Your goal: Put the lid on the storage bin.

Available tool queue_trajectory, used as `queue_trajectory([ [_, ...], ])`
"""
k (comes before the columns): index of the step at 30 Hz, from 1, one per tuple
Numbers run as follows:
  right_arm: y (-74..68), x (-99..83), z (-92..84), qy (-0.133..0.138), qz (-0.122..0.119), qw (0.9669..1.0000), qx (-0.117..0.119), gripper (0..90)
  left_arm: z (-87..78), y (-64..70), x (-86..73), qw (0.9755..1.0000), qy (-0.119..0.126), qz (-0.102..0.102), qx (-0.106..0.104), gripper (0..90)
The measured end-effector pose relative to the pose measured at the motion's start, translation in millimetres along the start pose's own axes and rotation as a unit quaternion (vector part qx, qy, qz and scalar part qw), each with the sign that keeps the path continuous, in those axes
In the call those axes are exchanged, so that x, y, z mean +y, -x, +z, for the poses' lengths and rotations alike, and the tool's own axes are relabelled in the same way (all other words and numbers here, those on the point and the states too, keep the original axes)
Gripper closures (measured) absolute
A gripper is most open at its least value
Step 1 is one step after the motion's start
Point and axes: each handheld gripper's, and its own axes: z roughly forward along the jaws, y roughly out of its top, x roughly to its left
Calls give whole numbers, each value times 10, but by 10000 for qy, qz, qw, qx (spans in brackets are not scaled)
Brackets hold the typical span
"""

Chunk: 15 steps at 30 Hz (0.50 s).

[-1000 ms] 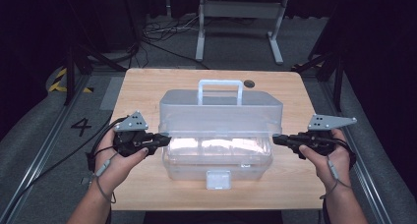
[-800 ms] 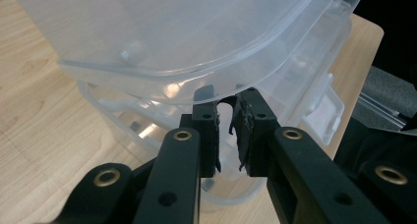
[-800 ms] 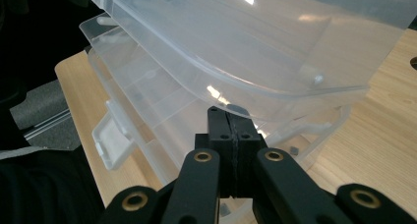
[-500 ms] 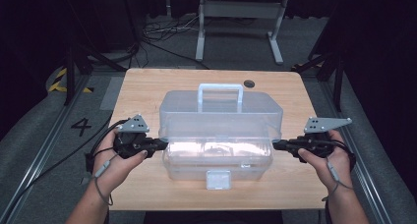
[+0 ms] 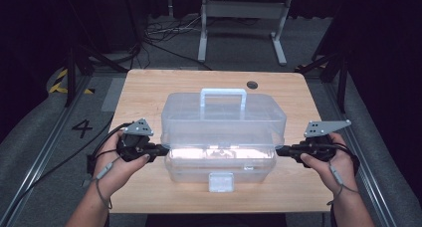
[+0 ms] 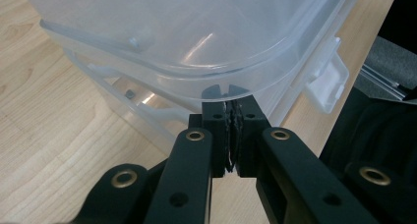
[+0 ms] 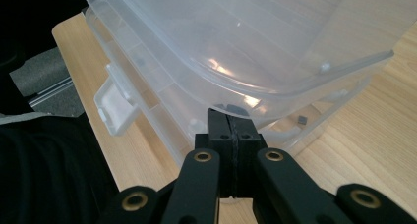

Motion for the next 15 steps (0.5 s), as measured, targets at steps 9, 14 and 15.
queue_trajectory([
  [9,1,-16,23,-200,-11,9998,13,900,18,5,-8,9998,-220,-19,-20,867],
  [14,1,-23,39,-341,-40,9994,16,900,26,6,-15,9994,-343,-18,-50,865],
  [15,2,-25,42,-361,-60,9993,21,900,29,8,-17,9993,-370,-32,-62,865],
])
